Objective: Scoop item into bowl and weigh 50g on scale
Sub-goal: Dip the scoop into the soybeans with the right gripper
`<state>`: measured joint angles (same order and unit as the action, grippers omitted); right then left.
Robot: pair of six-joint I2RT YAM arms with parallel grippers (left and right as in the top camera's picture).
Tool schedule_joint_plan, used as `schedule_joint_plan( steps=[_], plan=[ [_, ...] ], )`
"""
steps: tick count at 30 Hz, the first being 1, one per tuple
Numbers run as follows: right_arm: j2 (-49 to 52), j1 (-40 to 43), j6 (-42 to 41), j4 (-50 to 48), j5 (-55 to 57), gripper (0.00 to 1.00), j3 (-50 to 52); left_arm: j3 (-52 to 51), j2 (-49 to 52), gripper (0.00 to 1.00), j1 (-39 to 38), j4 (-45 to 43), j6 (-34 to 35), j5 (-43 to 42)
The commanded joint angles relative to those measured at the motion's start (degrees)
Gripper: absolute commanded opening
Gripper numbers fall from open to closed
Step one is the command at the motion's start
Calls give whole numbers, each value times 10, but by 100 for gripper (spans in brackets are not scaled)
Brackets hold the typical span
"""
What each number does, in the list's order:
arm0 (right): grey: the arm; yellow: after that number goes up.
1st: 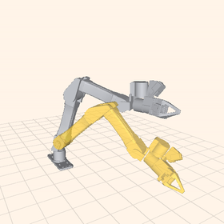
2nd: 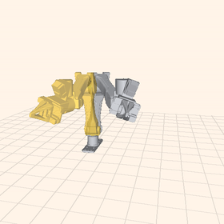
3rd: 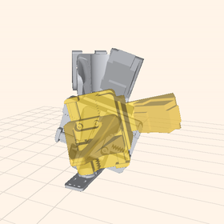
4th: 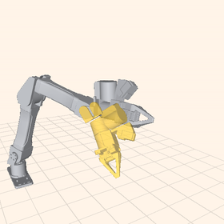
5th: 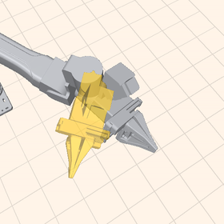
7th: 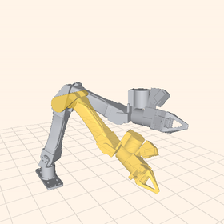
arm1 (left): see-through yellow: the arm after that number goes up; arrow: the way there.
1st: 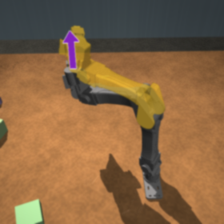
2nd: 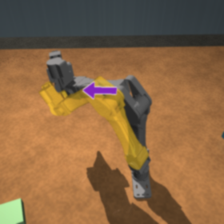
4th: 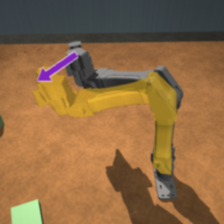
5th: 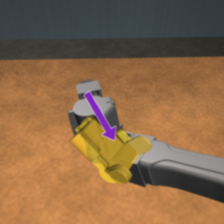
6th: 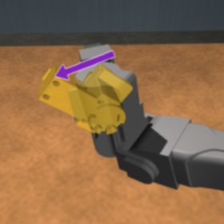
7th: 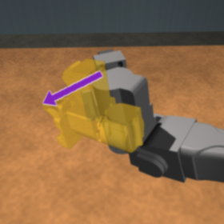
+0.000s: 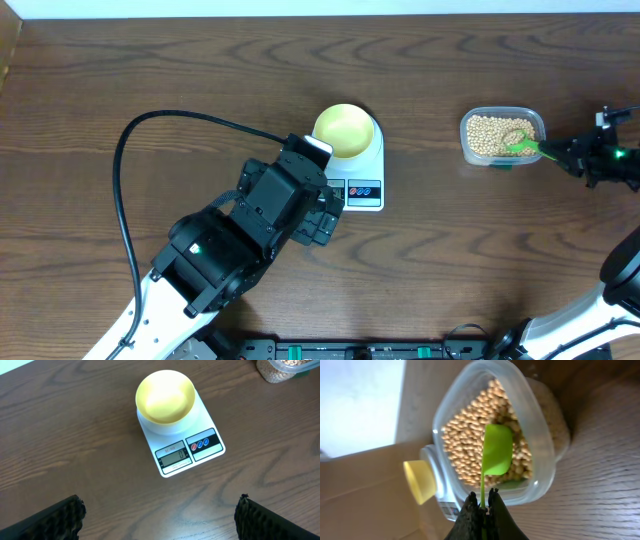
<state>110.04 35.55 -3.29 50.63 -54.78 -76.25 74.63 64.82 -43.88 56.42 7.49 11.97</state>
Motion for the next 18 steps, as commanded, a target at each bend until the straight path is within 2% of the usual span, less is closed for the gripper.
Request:
schedule_joint_plan(
  steps=[1,18],
  plan=[
    [0,9,19,-1,-81,1,3,3,-5,98,2,1,1,5],
    [0,9,52,-1,-296,1,3,3,-5,98,2,2,1,5]
  ],
)
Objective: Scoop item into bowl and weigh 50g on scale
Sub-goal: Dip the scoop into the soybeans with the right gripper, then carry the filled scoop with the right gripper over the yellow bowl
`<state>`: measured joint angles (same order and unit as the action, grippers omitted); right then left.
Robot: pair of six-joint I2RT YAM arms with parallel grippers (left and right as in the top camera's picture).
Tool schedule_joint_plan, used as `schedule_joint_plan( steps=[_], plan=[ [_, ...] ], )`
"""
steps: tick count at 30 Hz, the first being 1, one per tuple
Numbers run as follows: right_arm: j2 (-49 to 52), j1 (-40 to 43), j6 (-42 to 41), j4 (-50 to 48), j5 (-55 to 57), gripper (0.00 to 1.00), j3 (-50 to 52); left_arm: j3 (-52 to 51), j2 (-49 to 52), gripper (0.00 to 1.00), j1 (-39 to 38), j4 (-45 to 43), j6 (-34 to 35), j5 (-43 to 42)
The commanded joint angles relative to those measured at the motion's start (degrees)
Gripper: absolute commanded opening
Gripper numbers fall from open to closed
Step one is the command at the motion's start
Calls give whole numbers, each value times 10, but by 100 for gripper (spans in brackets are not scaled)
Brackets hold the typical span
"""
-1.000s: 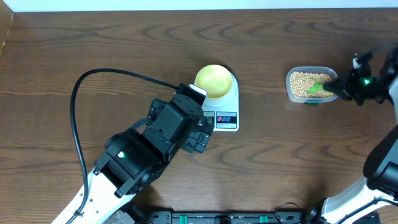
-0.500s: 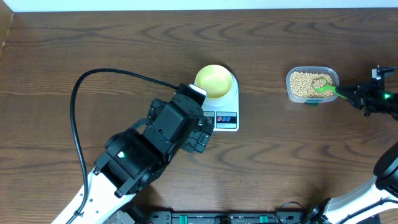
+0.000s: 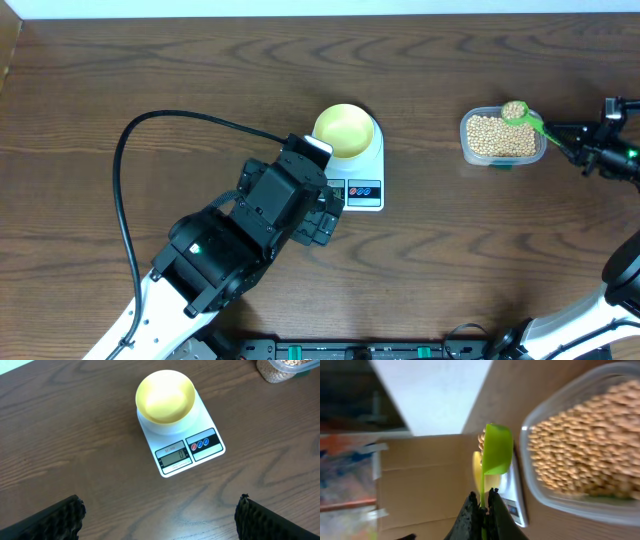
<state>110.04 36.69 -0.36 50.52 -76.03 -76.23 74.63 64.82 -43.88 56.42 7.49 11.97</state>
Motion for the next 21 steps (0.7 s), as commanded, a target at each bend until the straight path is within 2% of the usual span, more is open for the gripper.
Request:
schedule_joint_plan(
  steps=[1,8,17,21],
  plan=[
    [0,-5,24,0,-96,1,2,3,-5,98,2,2,1,5],
    [0,-63,26,3,-134,1,2,3,-5,98,2,2,1,5],
    [0,-226,25,-39,-134,1,2,3,-5,98,2,2,1,5],
    [0,-290,-8,-76,-134,1,2,3,-5,98,2,2,1,5]
  ],
)
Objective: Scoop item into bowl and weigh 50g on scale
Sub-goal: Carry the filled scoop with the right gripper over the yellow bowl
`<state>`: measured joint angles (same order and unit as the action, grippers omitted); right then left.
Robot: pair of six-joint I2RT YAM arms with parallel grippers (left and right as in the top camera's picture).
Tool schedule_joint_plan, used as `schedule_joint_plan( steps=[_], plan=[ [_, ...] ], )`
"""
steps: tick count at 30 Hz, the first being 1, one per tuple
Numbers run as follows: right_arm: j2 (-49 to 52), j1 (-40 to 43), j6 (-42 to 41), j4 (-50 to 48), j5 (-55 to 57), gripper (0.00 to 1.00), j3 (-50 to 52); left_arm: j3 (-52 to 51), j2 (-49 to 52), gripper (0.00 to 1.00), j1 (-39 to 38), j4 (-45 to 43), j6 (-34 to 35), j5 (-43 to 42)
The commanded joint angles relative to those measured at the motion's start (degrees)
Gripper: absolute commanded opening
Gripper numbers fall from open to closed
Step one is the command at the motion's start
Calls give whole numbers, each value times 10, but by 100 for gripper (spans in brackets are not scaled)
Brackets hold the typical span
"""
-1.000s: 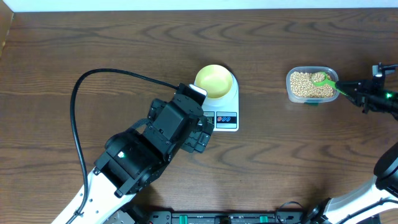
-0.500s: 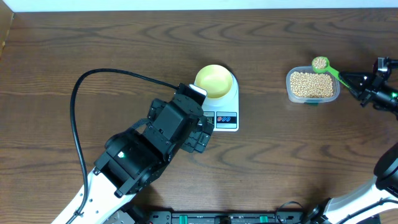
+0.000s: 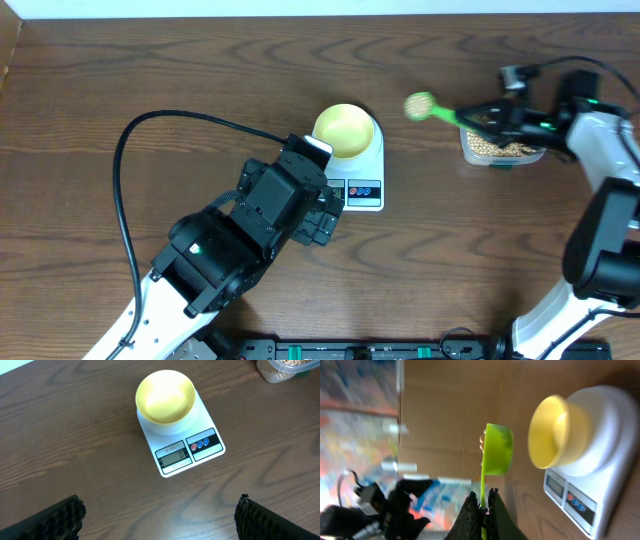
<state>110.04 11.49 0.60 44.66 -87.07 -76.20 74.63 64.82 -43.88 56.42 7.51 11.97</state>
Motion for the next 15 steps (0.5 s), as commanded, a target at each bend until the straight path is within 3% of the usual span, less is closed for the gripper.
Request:
schedule_joint_plan(
  steps=[1,6,15],
  plan=[
    [0,-53,-28,-32,-23,1,2,3,-5,98,2,3,1,5],
    [0,-108,-95,-107,10,1,2,3,-5,98,2,5,1,5],
    [0,-186,-230,-260,170,1,2,3,-5,98,2,5,1,5]
  ],
)
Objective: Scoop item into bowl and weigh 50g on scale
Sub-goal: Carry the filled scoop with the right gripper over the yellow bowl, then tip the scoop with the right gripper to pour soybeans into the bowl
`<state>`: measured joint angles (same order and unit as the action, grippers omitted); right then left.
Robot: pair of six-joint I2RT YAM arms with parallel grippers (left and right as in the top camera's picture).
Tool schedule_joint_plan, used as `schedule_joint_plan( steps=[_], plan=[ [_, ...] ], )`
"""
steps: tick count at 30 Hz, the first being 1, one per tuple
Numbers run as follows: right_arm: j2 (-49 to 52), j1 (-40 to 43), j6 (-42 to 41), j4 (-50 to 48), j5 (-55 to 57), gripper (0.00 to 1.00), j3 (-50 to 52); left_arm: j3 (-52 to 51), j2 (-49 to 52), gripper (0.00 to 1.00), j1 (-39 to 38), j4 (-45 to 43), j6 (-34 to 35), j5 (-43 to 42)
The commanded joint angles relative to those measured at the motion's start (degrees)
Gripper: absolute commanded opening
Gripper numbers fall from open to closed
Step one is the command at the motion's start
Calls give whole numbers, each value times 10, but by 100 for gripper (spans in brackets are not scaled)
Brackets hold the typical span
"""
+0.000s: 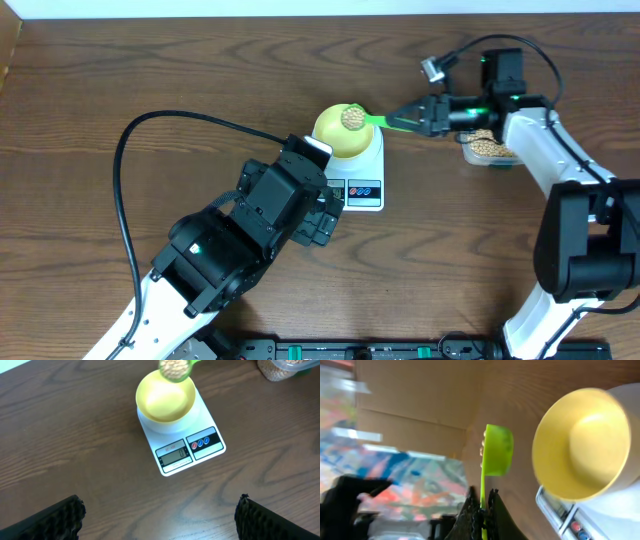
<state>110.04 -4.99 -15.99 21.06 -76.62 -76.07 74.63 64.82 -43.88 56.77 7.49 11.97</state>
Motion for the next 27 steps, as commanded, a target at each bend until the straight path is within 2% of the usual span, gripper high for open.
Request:
schedule_joint_plan(
  steps=[1,12,21,27],
  plan=[
    [0,-29,-72,-35,80,1,1,3,-5,98,2,2,1,5],
    [0,-89,-49,-61,258,1,1,3,-5,98,2,2,1,5],
    [0,-113,-32,-71,298,1,-2,3,-5,98,2,2,1,5],
    [-1,-122,-4,-43,338,1,-24,3,-5,98,2,2,1,5]
  ],
)
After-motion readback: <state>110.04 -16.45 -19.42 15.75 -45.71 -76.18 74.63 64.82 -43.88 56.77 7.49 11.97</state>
